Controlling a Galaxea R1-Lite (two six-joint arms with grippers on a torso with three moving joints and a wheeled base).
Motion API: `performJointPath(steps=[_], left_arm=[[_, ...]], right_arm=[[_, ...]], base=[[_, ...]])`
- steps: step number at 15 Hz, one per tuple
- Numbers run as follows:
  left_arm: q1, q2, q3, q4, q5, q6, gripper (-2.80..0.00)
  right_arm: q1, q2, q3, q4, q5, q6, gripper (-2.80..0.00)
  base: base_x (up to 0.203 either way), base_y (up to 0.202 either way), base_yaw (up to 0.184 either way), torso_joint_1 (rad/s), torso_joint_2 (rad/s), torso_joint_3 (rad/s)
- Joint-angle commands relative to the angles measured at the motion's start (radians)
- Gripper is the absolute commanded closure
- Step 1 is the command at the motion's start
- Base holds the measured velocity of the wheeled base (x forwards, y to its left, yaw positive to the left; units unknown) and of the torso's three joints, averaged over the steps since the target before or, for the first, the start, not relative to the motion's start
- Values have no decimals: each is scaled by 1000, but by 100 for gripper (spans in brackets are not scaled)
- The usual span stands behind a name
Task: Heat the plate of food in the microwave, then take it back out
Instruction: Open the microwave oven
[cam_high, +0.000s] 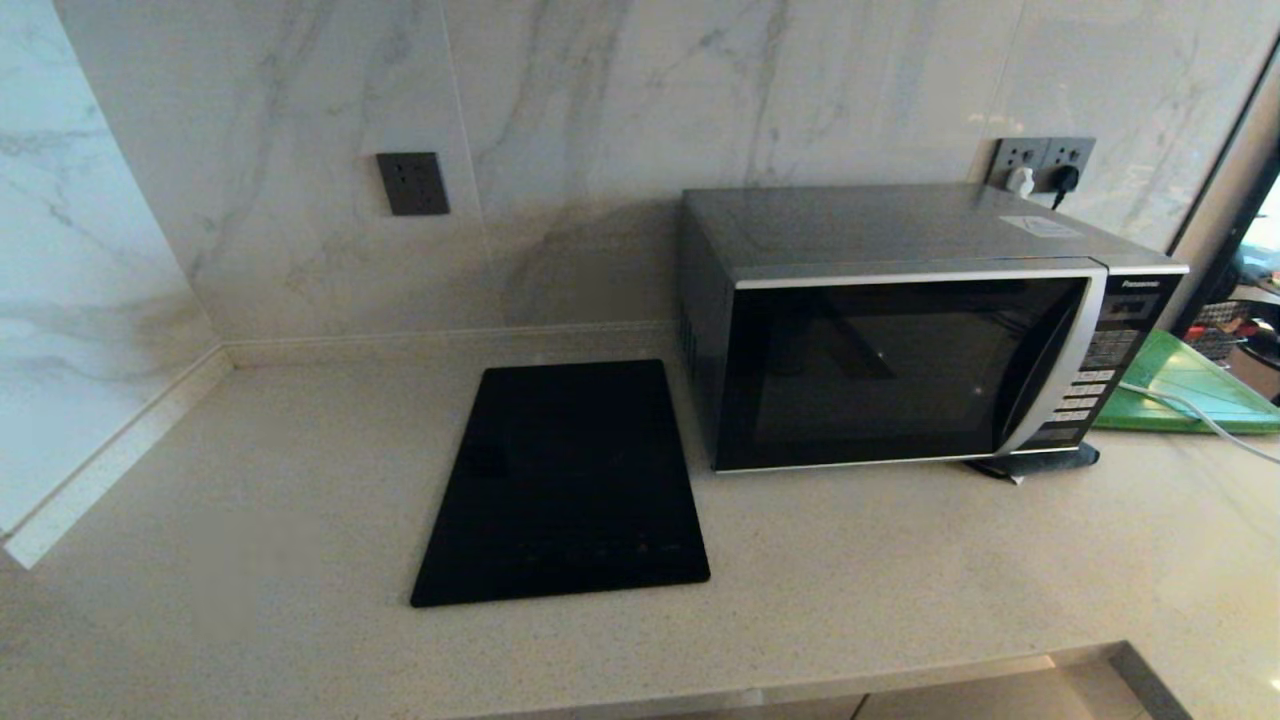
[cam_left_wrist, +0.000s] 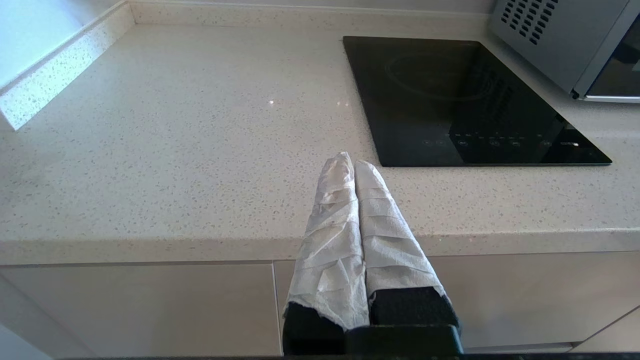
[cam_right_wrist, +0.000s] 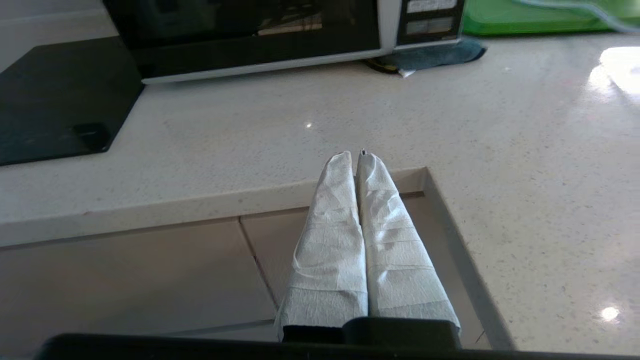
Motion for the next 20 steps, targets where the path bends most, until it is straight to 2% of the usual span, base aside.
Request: performJointPath(steps=[1,3,6,9,12,14,16,18,20], left_arm=[[0,2,0,0,0,0,0],[0,2,0,0,0,0,0],[0,2,0,0,0,0,0],[0,2,0,0,0,0,0],[0,2,0,0,0,0,0],[0,2,0,0,0,0,0],[0,2,0,0,0,0,0],[0,2,0,0,0,0,0],[0,2,0,0,0,0,0]], right_arm=[[0,1,-5,0,-6,17,0],[0,20,-122,23,-17,34,0],[-1,204,-473,106,-30,145,0],[-1,462,-834,204,-59,217,0],[-4,680,-1010,269,-91,222,0],[-6,792,-1053,284,-176,170,0],[-7,898,-1074,288,-303,88,0],[-6,995,-1082,280,-519,-5,0],[-4,1057,-1078,243,-655,-61,0]], base=[[0,0,0,0,0,0],[0,0,0,0,0,0],[0,0,0,0,0,0],[0,0,0,0,0,0],[0,0,0,0,0,0],[0,0,0,0,0,0],[0,0,0,0,0,0],[0,0,0,0,0,0],[0,0,0,0,0,0]])
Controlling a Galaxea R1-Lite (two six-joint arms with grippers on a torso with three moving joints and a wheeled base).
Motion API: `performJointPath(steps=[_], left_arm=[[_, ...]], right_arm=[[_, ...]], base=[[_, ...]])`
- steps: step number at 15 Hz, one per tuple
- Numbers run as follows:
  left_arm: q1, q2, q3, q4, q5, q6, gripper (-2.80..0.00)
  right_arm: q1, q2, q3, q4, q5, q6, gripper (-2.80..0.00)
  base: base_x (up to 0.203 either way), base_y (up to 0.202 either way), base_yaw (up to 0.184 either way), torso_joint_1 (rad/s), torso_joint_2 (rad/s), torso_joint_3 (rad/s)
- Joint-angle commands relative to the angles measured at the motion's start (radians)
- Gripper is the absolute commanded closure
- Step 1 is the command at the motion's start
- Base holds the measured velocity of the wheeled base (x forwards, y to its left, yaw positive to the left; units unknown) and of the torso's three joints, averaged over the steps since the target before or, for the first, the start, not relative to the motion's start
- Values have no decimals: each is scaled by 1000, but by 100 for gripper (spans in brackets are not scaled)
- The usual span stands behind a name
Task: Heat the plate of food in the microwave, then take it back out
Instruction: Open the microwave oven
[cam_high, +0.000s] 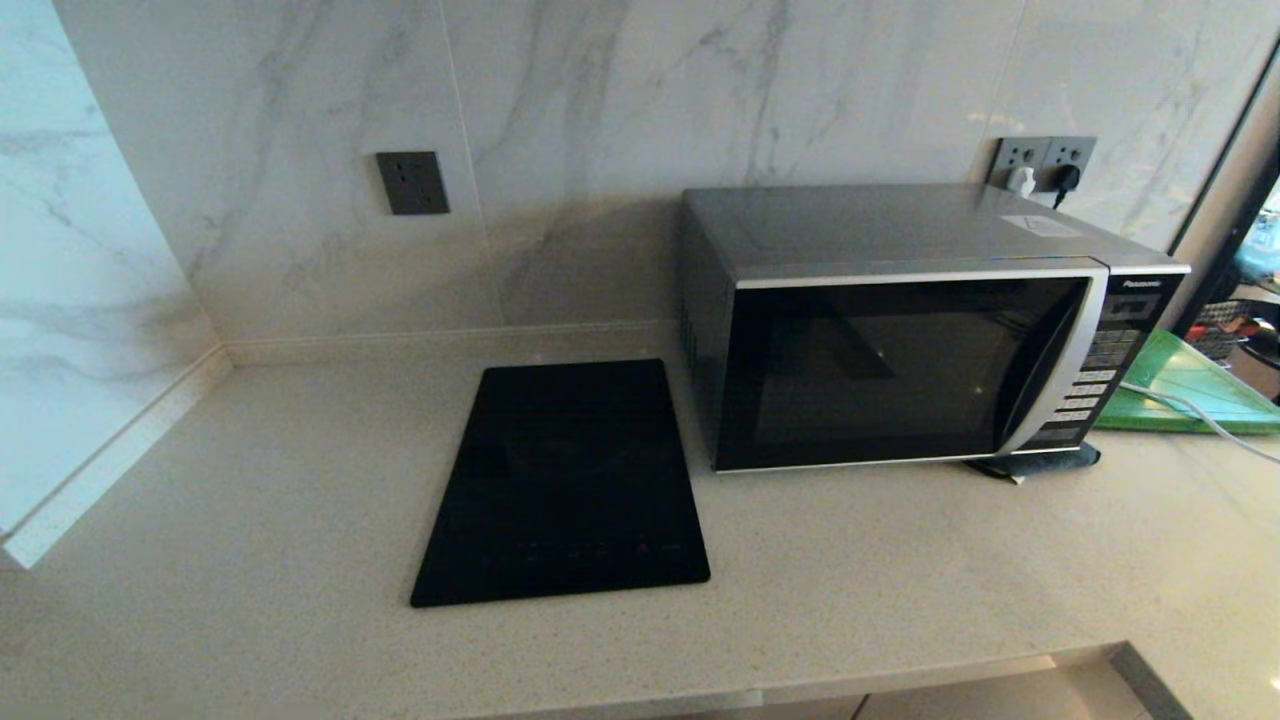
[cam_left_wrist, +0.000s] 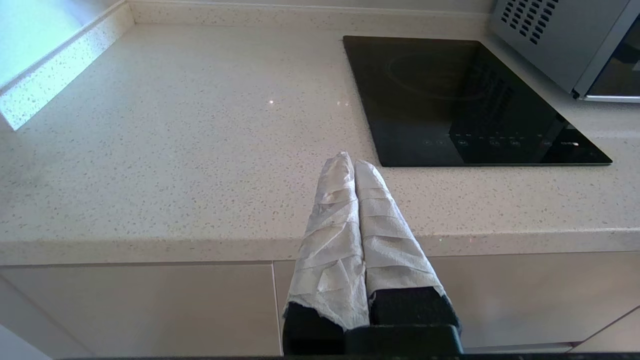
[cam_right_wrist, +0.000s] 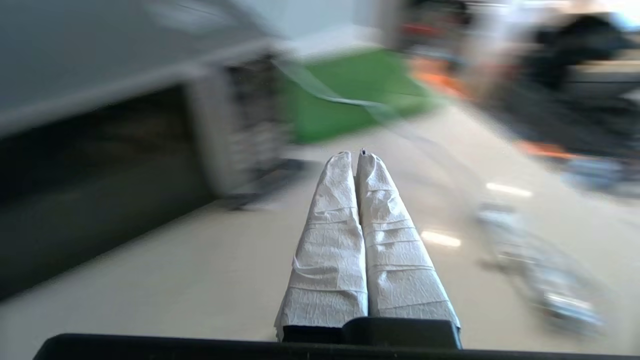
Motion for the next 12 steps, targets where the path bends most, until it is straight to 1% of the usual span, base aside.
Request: performJointPath(steps=[1,2,4,5,6,8,9,10,12], left_arm=[[0,2,0,0,1,-1,0],[0,2,0,0,1,-1,0],[0,2,0,0,1,-1,0],[0,2,0,0,1,-1,0],[0,2,0,0,1,-1,0],[0,2,0,0,1,-1,0],[0,2,0,0,1,-1,0],[0,2,0,0,1,-1,0],[0,2,0,0,1,-1,0]], right_arm=[[5,133,0,-41,-158,-21,0],[6,154,-1,-58,-199,-20,0],[6,173,4,-62,-241,2,0],[6,187,8,-62,-293,3,0],[9,198,12,-63,-375,1,0],[41,214,37,-86,-533,-5,0],[48,241,55,-103,-601,-5,0],[61,264,84,-143,-651,-5,0],[75,279,138,-210,-679,-6,0]], base=[[0,0,0,0,0,0],[0,0,0,0,0,0],[0,0,0,0,0,0],[0,0,0,0,0,0],[0,0,0,0,0,0],[0,0,0,0,0,0],[0,0,0,0,0,0],[0,0,0,0,0,0],[0,0,0,0,0,0]])
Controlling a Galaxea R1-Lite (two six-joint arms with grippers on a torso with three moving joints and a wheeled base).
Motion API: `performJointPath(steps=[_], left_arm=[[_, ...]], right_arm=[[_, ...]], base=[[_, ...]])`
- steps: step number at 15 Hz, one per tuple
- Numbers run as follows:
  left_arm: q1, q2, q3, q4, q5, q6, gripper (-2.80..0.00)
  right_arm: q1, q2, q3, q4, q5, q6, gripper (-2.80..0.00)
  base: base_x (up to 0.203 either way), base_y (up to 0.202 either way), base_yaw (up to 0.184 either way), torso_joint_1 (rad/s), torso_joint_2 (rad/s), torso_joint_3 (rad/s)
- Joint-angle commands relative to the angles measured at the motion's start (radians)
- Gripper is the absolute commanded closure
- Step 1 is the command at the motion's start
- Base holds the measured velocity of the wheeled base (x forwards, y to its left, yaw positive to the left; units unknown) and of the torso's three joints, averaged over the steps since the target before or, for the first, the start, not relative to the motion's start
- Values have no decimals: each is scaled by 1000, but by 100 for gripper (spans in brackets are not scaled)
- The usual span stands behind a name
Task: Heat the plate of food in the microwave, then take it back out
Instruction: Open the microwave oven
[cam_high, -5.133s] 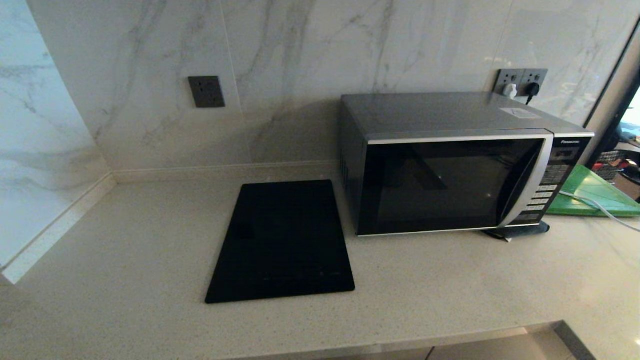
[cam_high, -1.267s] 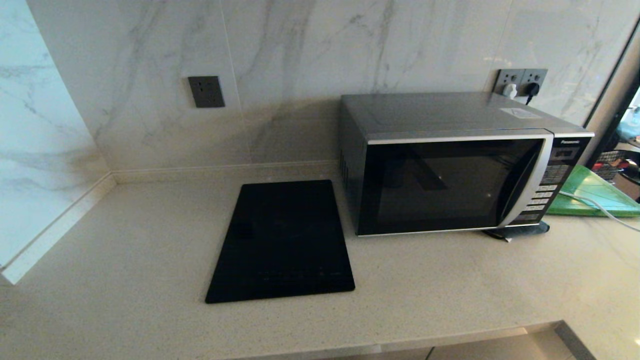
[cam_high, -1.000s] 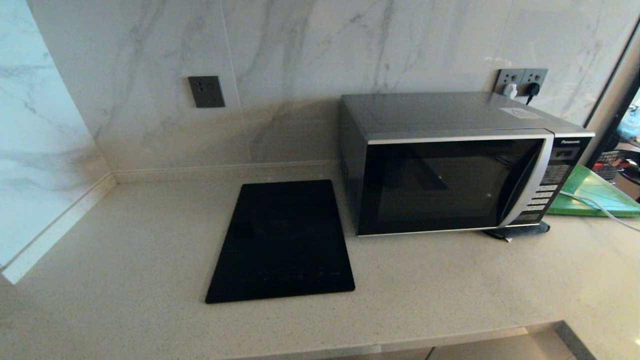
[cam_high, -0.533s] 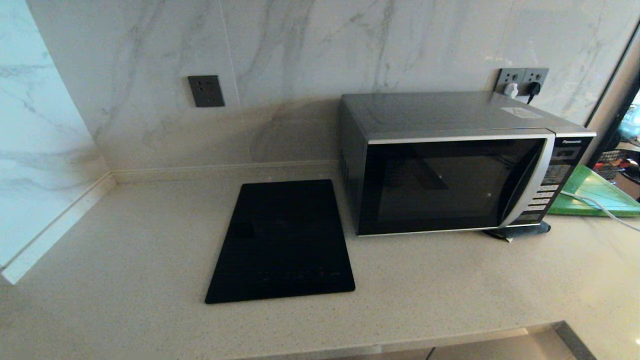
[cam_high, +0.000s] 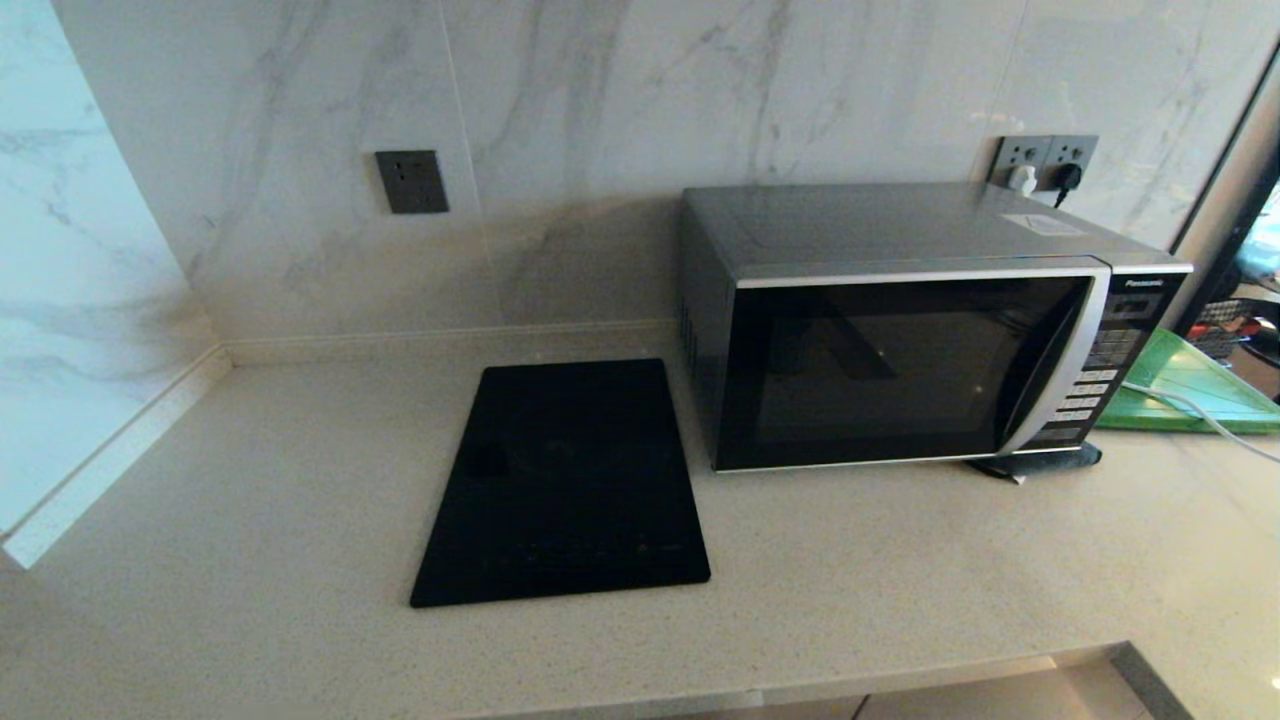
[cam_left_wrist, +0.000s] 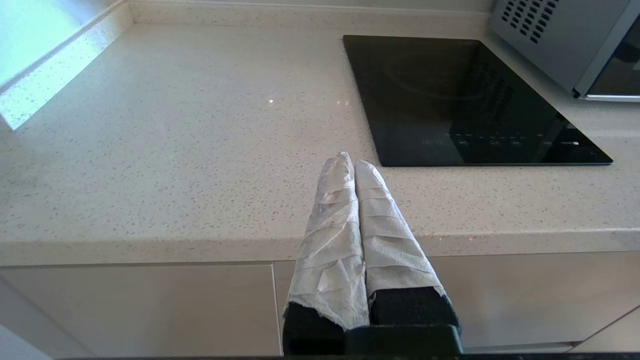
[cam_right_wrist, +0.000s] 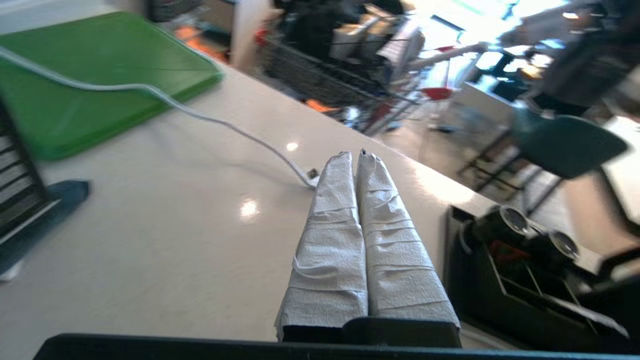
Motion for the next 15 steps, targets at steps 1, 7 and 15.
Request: performJointPath(steps=[1,7,15], left_arm=[[0,2,0,-1,0,-1,0],[0,2,0,-1,0,-1,0],[0,2,0,-1,0,-1,0]], right_arm=[[11,30,59,-27,-29,1,0],[-101,-26,98,-19,193,2,0],[-132,-49,111,76,360,-9,0]], base=[[0,0,0,0,0,0],[0,0,0,0,0,0],[0,0,0,0,0,0]])
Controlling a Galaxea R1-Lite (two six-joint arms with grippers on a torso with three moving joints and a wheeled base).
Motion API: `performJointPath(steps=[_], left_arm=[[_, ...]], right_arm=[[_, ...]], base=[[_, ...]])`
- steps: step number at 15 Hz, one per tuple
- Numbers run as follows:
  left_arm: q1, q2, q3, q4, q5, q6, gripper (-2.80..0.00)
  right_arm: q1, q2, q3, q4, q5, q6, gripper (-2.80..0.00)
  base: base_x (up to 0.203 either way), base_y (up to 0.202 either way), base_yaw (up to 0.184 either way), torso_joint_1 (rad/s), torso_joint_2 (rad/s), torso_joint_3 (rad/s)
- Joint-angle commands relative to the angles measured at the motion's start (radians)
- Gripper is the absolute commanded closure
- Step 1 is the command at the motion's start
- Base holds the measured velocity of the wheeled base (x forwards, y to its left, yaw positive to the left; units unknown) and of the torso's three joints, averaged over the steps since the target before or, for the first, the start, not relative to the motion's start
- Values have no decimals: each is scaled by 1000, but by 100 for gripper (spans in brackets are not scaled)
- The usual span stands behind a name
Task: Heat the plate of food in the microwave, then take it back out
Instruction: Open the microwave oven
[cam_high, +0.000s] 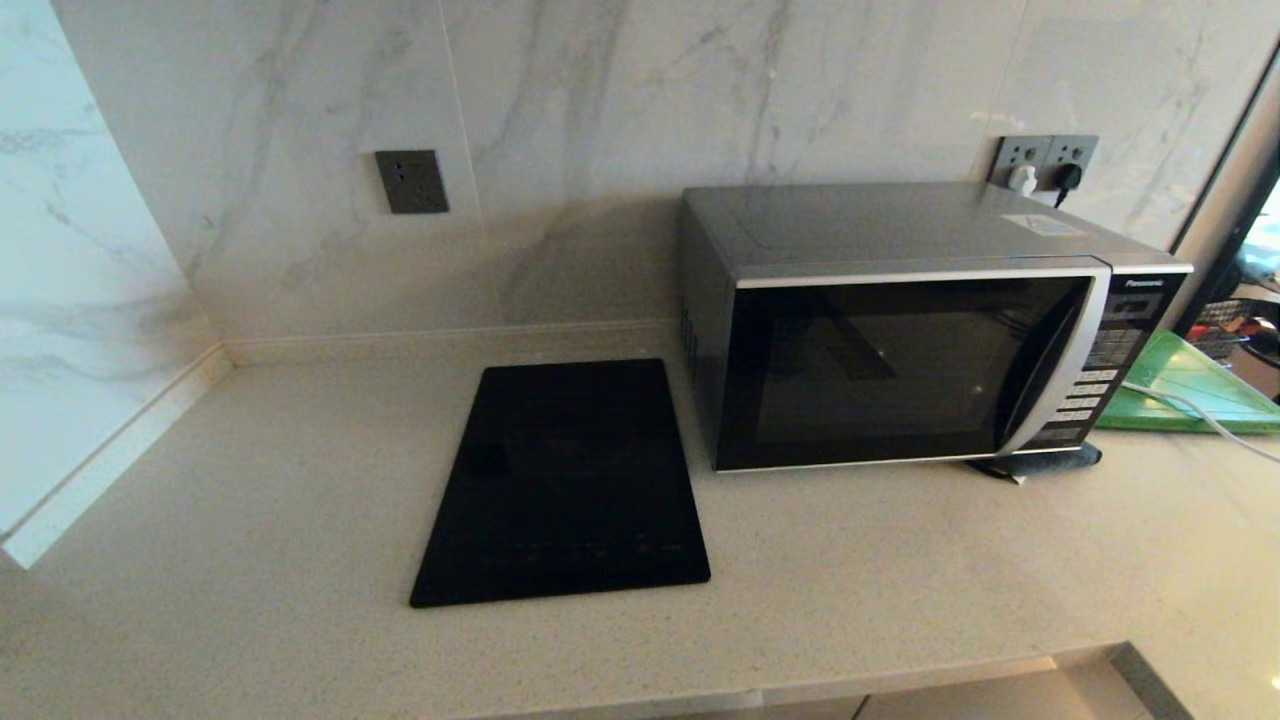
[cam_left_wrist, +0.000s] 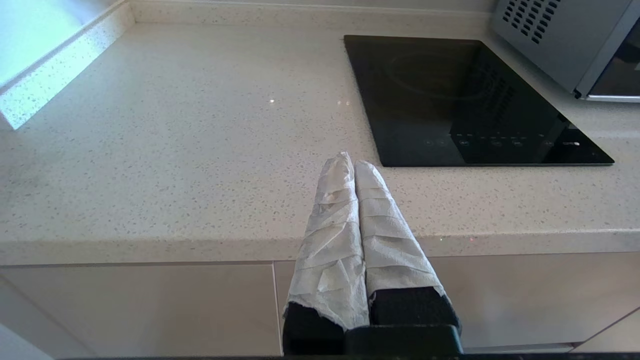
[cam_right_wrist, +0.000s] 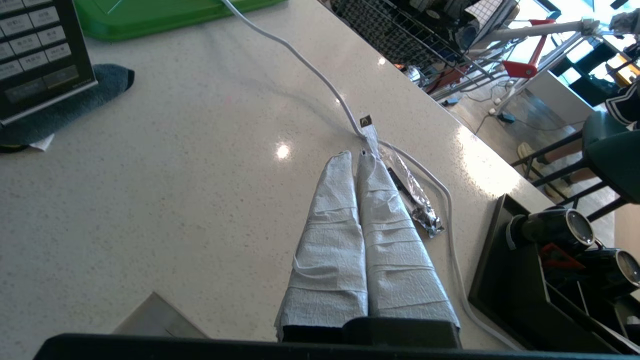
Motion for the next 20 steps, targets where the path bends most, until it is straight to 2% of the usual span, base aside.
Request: performJointPath(steps=[1,4,7,16,17,18,20], left_arm=[[0,2,0,0,0,-1,0],[0,2,0,0,0,-1,0],[0,2,0,0,0,-1,0],[0,2,0,0,0,-1,0],[0,2,0,0,0,-1,0],[0,2,0,0,0,-1,0],[0,2,0,0,0,-1,0]], right_arm=[[-1,14,-16,-4,-2,2,0],[4,85,-29,-58,-2,53,0],[33,196,-12,-255,-17,93,0],[74,266,-11,-276,-22,90,0],[80,283,-12,-278,-28,92,-171],[81,307,-15,-281,-50,97,-280],[84,361,-21,-356,-74,99,-280]], base=[[0,0,0,0,0,0],[0,0,0,0,0,0],[0,0,0,0,0,0],[0,0,0,0,0,0],[0,0,0,0,0,0],[0,0,0,0,0,0],[0,0,0,0,0,0]])
